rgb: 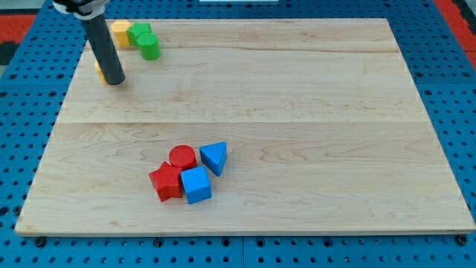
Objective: Place the yellow heart to the bottom of the yellow hexagon
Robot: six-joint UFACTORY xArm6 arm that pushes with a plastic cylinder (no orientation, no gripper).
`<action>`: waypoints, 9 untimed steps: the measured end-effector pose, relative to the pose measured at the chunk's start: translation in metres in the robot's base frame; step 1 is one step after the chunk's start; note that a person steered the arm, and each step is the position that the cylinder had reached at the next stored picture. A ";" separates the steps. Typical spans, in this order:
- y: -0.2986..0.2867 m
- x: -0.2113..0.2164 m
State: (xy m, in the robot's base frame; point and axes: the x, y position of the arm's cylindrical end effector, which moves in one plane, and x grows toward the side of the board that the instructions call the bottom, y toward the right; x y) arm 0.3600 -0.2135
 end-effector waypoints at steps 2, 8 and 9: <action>-0.021 -0.028; -0.033 -0.076; -0.025 -0.076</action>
State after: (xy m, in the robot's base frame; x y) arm 0.2842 -0.2388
